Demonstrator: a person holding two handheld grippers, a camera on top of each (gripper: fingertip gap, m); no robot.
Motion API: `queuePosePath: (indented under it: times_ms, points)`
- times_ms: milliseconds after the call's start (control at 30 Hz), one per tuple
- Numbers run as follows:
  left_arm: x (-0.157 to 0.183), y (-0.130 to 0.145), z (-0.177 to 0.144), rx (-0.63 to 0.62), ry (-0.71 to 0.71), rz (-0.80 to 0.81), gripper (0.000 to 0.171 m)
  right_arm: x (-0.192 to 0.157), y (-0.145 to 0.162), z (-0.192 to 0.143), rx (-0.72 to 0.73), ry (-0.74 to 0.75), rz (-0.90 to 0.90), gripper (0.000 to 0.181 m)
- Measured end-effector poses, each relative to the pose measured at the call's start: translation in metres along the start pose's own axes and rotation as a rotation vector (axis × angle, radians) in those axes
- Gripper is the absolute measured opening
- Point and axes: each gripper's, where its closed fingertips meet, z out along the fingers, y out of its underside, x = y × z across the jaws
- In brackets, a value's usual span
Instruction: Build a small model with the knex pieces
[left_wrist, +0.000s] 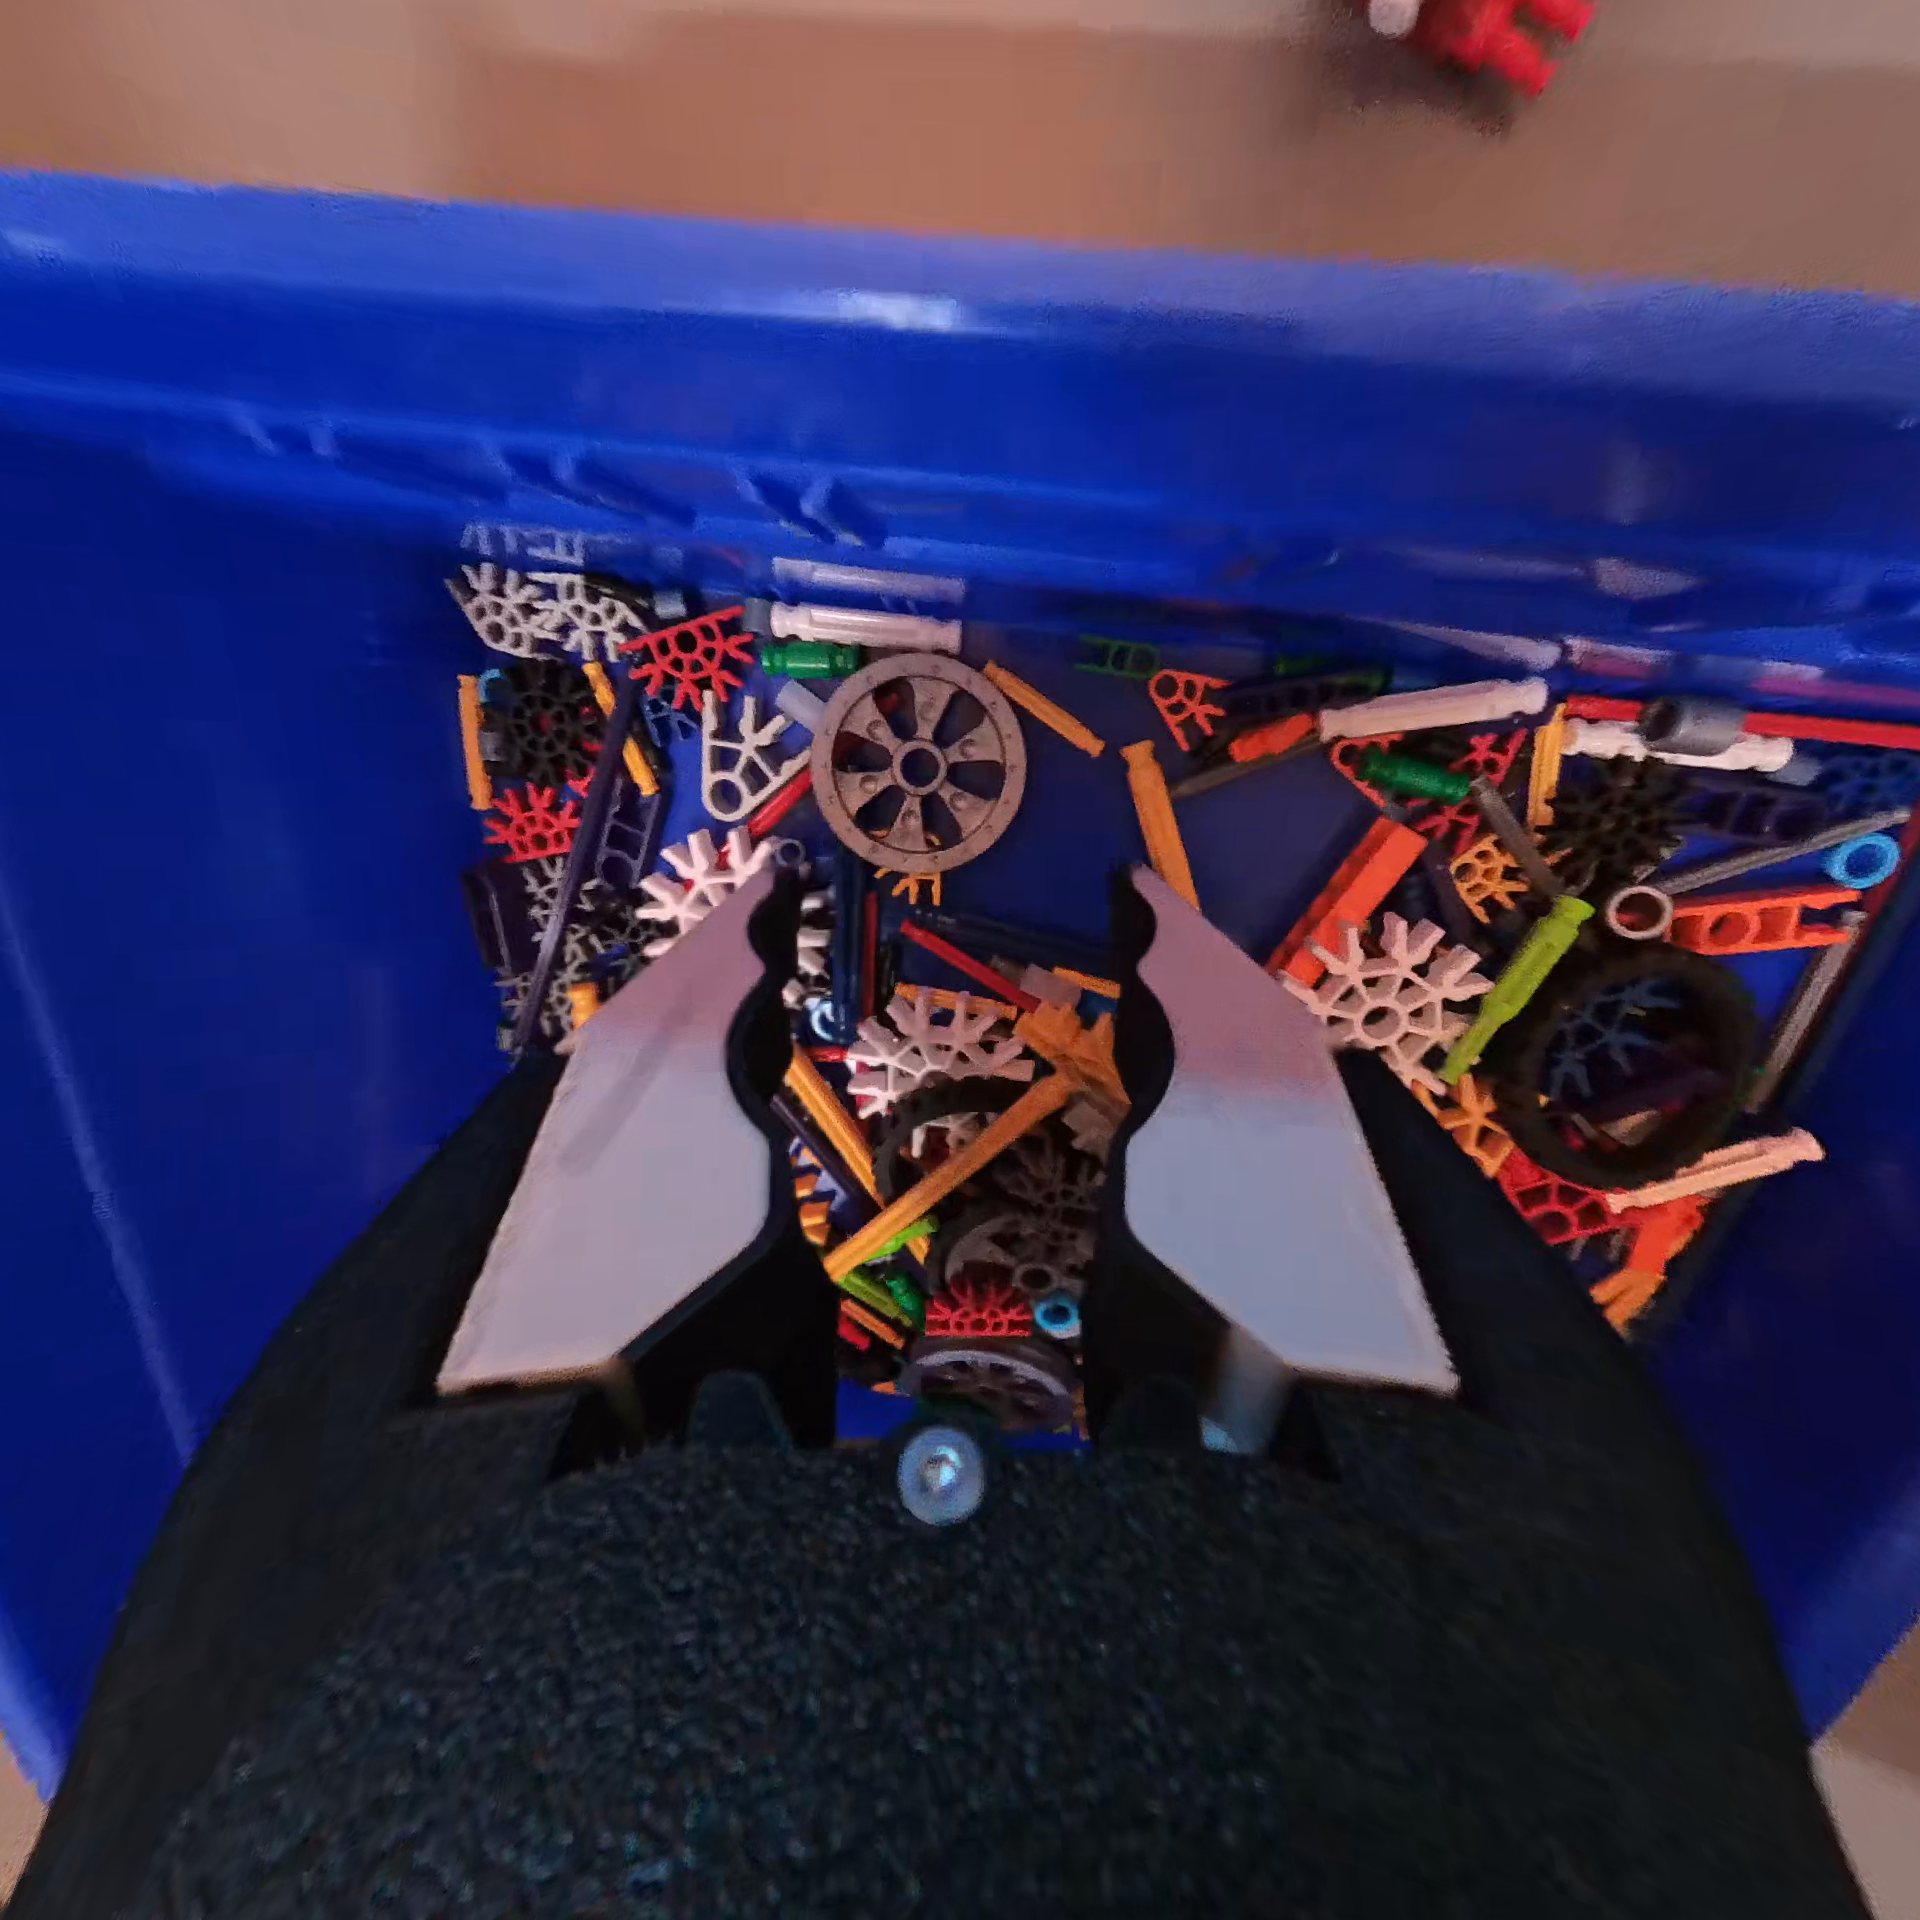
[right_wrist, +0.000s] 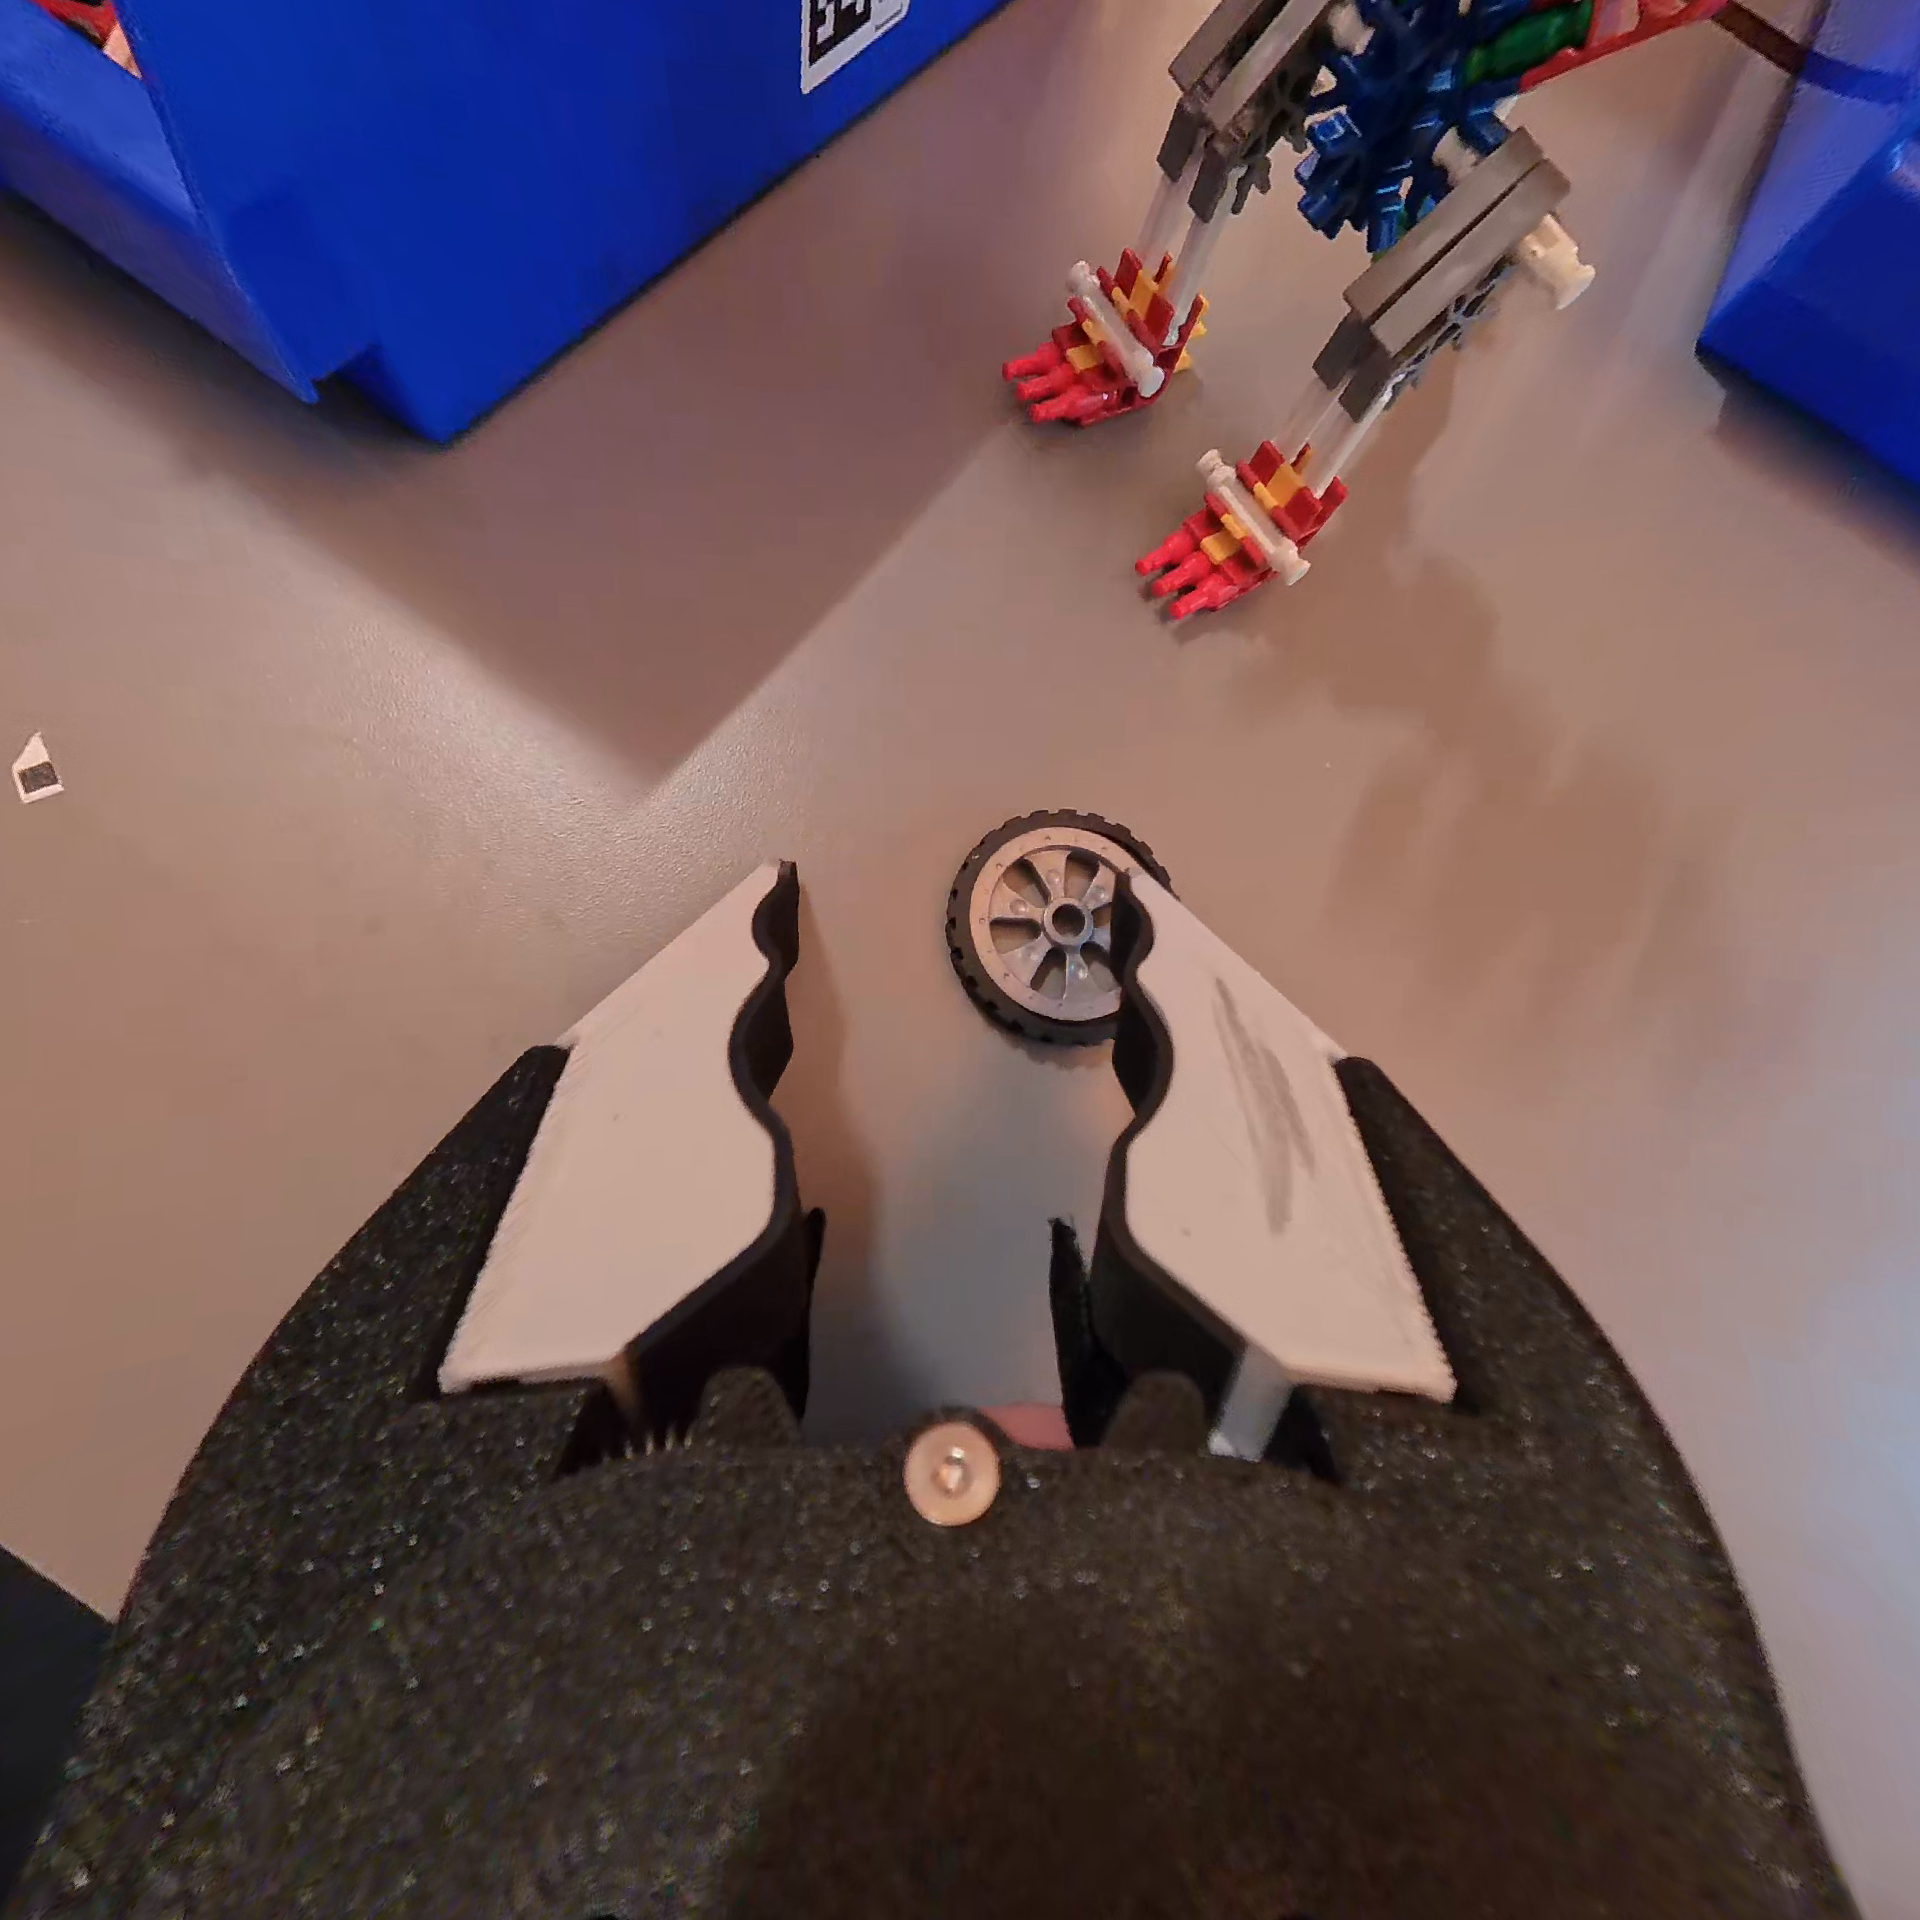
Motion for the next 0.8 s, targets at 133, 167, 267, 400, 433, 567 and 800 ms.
queuePosePath:
  times_ms: [133,167,267,400,433,567,800]
  points:
    - [-0.005,-0.009,0.006,0.044,-0.030,0.008,0.050,-0.001,0.000,0.000,-0.001,-0.013,0.001,0.059]
    - [-0.007,-0.012,0.006,0.064,-0.036,0.005,0.049,-0.001,0.000,0.000,0.000,-0.013,0.000,0.059]
    - [-0.005,-0.018,0.008,0.097,-0.022,0.029,0.043,-0.002,0.000,0.000,0.001,-0.012,-0.005,0.059]
    - [-0.009,-0.019,0.008,0.089,-0.068,0.061,0.037,-0.002,0.000,0.000,0.001,-0.014,-0.005,0.059]
    - [-0.009,-0.018,0.007,0.086,-0.078,0.066,0.038,-0.002,0.000,0.000,0.001,-0.016,-0.003,0.059]
    - [-0.010,-0.016,-0.010,0.107,-0.129,0.077,0.037,-0.001,0.000,0.000,0.001,-0.012,-0.003,0.059]
    - [0.023,-0.027,-0.085,0.217,-0.272,0.153,0.037,-0.001,-0.002,-0.001,0.016,0.013,-0.030,0.060]
